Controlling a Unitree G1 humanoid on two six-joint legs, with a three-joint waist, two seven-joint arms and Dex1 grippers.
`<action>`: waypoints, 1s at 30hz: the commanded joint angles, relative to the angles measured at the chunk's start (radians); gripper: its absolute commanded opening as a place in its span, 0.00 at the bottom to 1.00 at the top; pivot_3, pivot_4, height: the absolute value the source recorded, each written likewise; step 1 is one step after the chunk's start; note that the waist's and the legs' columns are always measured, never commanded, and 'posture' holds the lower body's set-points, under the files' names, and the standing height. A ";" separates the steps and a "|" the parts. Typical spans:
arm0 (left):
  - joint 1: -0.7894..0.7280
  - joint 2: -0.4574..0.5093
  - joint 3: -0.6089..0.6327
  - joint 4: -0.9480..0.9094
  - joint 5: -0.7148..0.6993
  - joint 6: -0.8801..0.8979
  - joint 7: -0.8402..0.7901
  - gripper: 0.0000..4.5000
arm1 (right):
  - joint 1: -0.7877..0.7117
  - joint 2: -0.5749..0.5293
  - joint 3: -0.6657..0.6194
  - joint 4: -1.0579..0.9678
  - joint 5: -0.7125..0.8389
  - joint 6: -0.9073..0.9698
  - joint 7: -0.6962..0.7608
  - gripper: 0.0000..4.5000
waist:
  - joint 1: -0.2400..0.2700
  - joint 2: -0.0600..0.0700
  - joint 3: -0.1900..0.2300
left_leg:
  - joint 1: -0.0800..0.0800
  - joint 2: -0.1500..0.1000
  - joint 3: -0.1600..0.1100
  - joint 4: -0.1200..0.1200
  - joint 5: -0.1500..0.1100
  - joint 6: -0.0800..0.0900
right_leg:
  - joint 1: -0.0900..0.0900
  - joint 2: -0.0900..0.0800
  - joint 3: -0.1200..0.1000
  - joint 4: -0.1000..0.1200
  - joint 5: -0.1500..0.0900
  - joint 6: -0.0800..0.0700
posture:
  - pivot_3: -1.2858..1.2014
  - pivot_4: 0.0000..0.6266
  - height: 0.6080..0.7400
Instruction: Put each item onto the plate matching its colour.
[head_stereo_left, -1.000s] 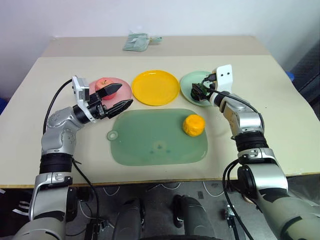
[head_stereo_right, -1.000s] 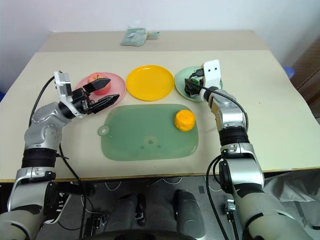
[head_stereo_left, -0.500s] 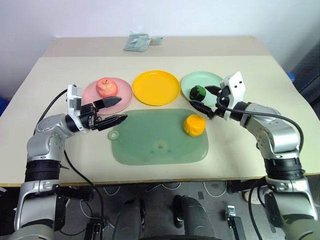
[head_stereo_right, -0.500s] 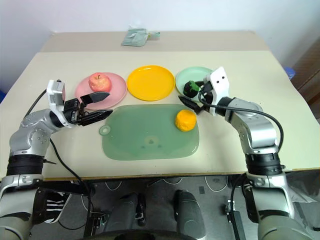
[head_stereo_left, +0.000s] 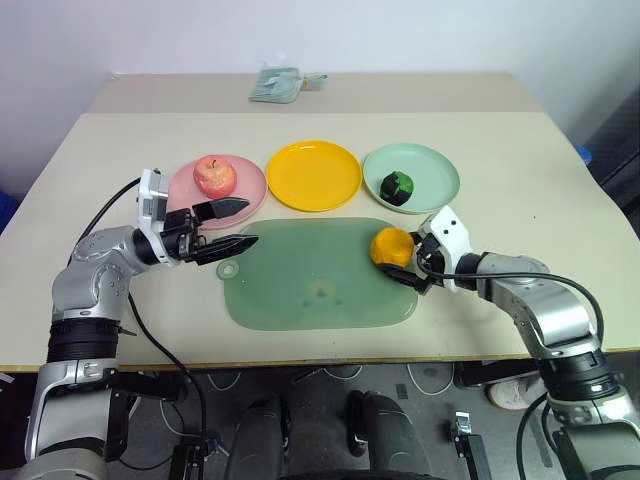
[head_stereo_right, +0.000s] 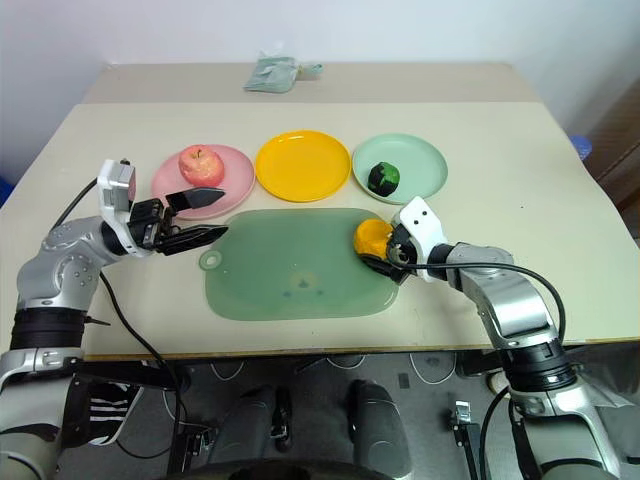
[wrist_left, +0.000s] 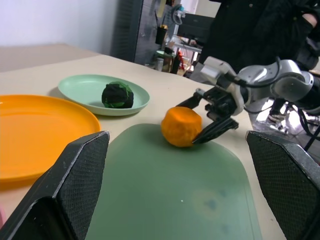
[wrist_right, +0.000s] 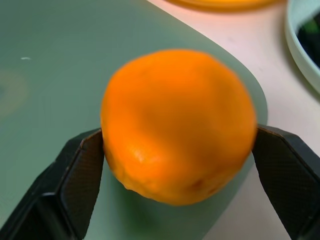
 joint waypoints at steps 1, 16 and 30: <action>-0.017 0.005 0.021 -0.052 -0.012 0.006 0.036 1.00 | -0.076 0.045 -0.008 -0.041 0.032 -0.001 0.004 0.75 | -0.002 0.000 0.000 | 0.000 0.000 0.000 0.000 0.000 0.000 | 0.000 0.000 0.000 0.000 0.000 0.001 | 0.52 0.24 1.00; 0.012 -0.073 0.045 -0.062 0.121 -0.165 0.347 1.00 | -0.664 0.493 0.041 0.958 -0.214 -0.576 -0.300 0.75 | 0.000 0.000 0.000 | 0.000 0.000 0.001 -0.001 0.000 0.000 | 0.000 0.000 0.000 0.001 0.002 0.002 | 0.52 0.24 1.00; 0.108 -0.051 0.093 -0.184 -0.013 -0.113 0.289 1.00 | -0.424 0.439 -0.043 0.476 -0.036 -0.657 -0.010 0.99 | -0.004 0.001 0.000 | 0.000 0.001 0.000 -0.002 0.001 -0.001 | -0.001 0.001 0.000 0.002 0.002 0.003 | 0.52 0.24 1.00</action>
